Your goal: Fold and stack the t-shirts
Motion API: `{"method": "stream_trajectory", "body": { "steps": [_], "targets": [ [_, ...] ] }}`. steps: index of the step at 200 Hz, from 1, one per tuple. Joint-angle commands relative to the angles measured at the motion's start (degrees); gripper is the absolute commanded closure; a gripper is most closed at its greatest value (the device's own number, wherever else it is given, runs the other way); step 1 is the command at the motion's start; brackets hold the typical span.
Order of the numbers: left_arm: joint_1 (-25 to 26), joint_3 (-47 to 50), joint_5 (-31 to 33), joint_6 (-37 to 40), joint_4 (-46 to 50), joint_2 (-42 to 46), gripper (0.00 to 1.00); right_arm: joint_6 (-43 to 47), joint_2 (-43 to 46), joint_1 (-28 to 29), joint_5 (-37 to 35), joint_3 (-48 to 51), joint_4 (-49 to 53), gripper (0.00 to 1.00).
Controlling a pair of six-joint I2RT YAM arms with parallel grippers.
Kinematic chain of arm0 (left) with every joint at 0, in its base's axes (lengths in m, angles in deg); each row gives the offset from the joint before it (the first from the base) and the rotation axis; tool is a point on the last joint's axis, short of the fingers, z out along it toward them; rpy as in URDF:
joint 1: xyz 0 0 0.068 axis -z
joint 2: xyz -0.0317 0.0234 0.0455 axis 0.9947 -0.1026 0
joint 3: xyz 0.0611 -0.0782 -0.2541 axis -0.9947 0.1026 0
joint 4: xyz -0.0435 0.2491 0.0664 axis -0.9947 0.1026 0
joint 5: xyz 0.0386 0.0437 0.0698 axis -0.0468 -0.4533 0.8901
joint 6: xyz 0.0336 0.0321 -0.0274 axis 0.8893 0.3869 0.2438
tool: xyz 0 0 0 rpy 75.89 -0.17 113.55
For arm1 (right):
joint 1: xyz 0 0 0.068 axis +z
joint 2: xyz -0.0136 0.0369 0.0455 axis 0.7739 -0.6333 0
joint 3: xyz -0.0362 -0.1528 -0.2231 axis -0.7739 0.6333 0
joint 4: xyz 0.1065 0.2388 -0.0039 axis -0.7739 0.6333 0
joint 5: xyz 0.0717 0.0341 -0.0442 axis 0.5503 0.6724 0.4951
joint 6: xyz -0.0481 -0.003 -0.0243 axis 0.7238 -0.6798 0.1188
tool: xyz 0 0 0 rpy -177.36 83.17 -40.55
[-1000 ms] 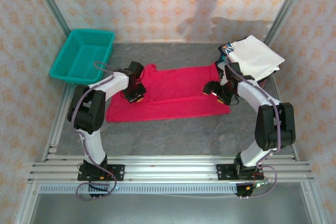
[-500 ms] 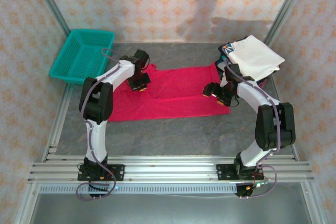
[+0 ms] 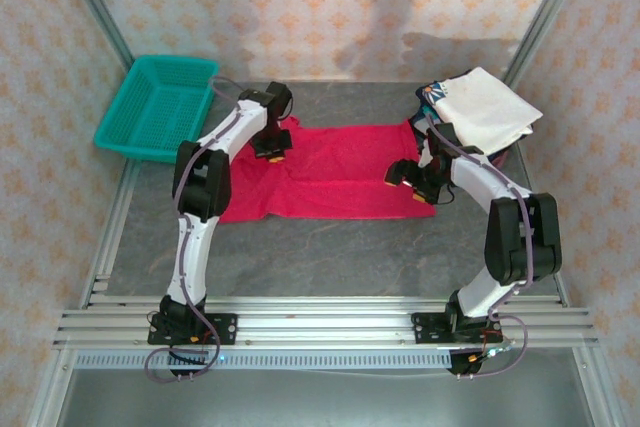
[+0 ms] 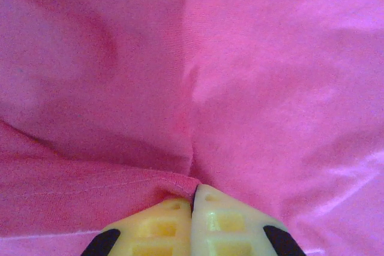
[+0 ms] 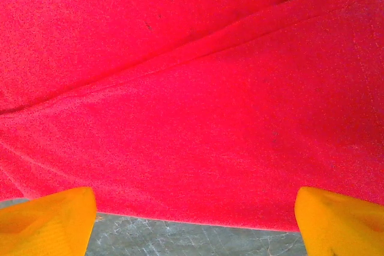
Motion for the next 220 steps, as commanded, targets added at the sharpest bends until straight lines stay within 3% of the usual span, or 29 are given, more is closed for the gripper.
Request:
{"method": "stream_trajectory", "body": {
  "steps": [1,14,34,63,106,129,157,171,220],
  "targets": [
    [0.9,-4.8,2.8,5.1,7.0,-2.8,0.89,0.7,-1.2,0.7,0.5,-0.6,0.9,0.14],
    [0.8,-4.9,2.9,5.6,6.3,-2.3,0.77,0.6,-1.5,1.0,0.5,-0.9,1.1,0.14],
    [1.0,-4.3,3.2,4.3,3.2,1.2,0.50,0.0,-2.0,1.3,0.7,-1.2,0.9,0.14],
    [1.1,-1.4,1.8,1.9,-4.9,8.4,0.31,-1.3,-2.6,1.6,1.2,-1.7,0.3,0.14],
    [-0.5,8.5,7.1,-4.0,-3.7,18.4,0.21,-1.5,-3.2,1.6,1.2,-2.7,0.6,0.14],
    [-3.3,21.0,5.9,-9.9,-6.4,23.7,0.27,-1.9,-3.1,1.6,1.1,-2.6,0.3,0.14],
    [-6.4,31.8,2.9,-13.1,-11.7,27.1,0.69,-2.0,-3.0,1.6,1.2,-2.7,0.4,0.14],
    [-7.0,32.7,2.3,-13.1,-13.2,26.2,0.82,-2.0,-3.0,1.6,1.3,-2.8,0.3,0.14],
    [-7.3,24.6,3.1,-12.1,-13.6,16.0,0.88,-1.8,-3.3,1.6,1.6,-3.2,0.9,0.14]
  ]
}}
